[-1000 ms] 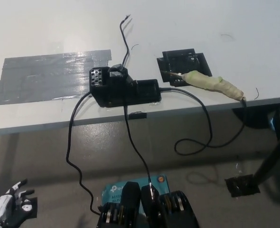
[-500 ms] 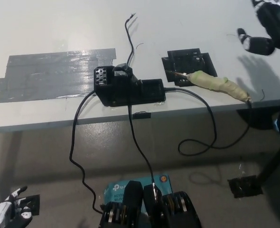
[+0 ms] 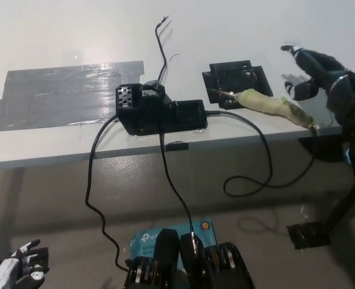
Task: The robot uses its right hand to grab and lift the soldering gun kept on the middle of the table and puts it in its base
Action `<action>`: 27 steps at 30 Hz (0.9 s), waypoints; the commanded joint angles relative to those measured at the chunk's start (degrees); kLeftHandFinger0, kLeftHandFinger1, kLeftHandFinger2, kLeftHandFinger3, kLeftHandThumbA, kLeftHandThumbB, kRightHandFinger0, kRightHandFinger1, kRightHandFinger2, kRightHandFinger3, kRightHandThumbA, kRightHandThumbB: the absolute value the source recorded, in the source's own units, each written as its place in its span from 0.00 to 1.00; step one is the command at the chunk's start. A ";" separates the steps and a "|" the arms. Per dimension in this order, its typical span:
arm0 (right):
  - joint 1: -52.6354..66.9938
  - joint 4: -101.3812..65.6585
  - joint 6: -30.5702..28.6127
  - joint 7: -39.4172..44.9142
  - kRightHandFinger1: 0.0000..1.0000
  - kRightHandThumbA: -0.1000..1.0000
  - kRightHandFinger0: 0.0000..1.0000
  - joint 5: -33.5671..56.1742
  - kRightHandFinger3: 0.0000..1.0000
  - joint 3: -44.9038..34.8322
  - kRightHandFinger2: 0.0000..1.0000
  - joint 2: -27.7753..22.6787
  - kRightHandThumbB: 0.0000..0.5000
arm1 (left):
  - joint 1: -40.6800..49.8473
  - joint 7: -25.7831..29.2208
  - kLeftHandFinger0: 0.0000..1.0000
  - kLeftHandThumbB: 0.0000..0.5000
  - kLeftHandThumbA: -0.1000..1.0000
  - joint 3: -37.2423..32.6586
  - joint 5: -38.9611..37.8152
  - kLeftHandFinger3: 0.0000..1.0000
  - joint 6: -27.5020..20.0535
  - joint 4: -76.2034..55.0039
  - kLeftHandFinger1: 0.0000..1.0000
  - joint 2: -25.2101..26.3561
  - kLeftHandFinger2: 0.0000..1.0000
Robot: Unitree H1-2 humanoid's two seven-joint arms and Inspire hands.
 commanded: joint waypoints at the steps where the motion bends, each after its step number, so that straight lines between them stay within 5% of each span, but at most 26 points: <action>1: -4.40 0.13 -1.89 0.18 1.00 0.50 1.00 -0.92 1.00 -0.21 1.00 1.17 0.75 | -0.19 -0.88 0.67 0.25 0.15 0.15 0.57 0.92 0.40 -1.38 0.70 1.30 0.80; 5: -3.78 -0.24 -0.63 1.30 1.00 0.50 1.00 -1.32 1.00 0.13 1.00 2.01 0.64 | -0.09 -1.26 0.64 0.21 0.15 0.01 0.44 0.94 0.43 -1.63 0.69 1.61 0.80; 14: -2.97 0.12 0.35 0.50 1.00 0.45 1.00 -1.25 1.00 -1.24 1.00 2.07 0.60 | -0.42 -1.39 0.69 0.05 0.21 -0.30 1.22 0.93 1.06 -1.96 0.71 2.27 0.81; 17: -2.57 2.14 -0.83 0.77 1.00 0.47 1.00 -2.97 1.00 0.41 1.00 1.02 0.59 | -0.94 -1.65 0.68 0.01 0.33 -0.48 1.29 0.93 1.02 -1.69 0.69 2.13 0.79; 19: -1.65 2.08 -1.79 -0.01 1.00 0.39 1.00 -3.44 1.00 0.78 1.00 0.75 0.61 | -1.33 -1.60 0.67 0.00 0.42 -1.27 2.20 0.93 1.01 -1.78 0.69 2.14 0.80; 27: -1.00 1.67 0.08 0.95 1.00 0.40 1.00 -4.24 1.00 1.79 1.00 2.51 0.53 | -2.89 -1.95 0.68 0.07 0.58 -2.59 3.28 0.97 1.09 -0.93 0.69 2.56 0.81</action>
